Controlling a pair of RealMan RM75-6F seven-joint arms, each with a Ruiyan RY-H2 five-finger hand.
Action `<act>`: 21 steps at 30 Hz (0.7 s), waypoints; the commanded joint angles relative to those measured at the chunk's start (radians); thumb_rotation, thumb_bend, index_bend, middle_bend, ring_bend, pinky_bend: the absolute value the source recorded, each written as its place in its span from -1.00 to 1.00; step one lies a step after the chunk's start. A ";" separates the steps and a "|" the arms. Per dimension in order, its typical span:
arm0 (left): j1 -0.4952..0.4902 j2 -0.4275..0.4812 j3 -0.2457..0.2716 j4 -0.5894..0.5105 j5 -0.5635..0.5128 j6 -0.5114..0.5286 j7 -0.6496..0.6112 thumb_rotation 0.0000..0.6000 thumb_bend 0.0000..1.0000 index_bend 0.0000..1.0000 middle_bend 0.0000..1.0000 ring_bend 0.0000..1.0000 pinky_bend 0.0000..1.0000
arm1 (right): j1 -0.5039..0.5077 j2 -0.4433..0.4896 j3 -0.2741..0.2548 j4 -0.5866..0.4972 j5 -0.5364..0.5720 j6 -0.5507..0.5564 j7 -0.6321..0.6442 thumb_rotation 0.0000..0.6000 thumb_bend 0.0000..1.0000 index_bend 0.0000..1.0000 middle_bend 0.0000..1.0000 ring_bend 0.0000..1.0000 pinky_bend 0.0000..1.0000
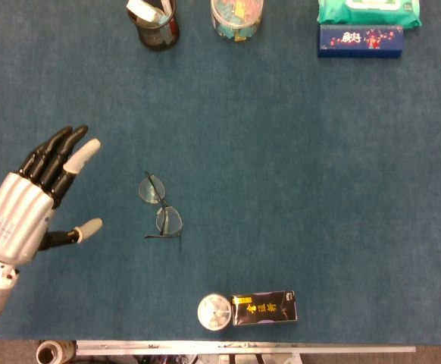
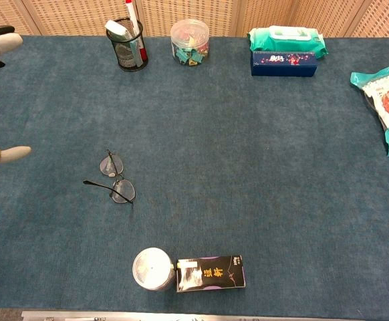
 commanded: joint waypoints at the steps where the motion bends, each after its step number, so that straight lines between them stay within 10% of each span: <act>1: 0.016 0.003 0.009 -0.014 0.026 0.017 0.004 1.00 -0.83 -1.00 -1.00 -0.97 -0.65 | 0.001 -0.001 0.000 0.000 0.001 -0.002 -0.001 1.00 -0.59 -0.41 -0.16 -0.37 -0.39; 21: 0.035 -0.084 0.029 -0.028 0.175 -0.009 0.081 1.00 -0.83 -1.00 -1.00 -0.97 -0.65 | 0.003 0.000 0.004 -0.001 0.008 -0.006 0.001 1.00 -0.59 -0.41 -0.16 -0.37 -0.39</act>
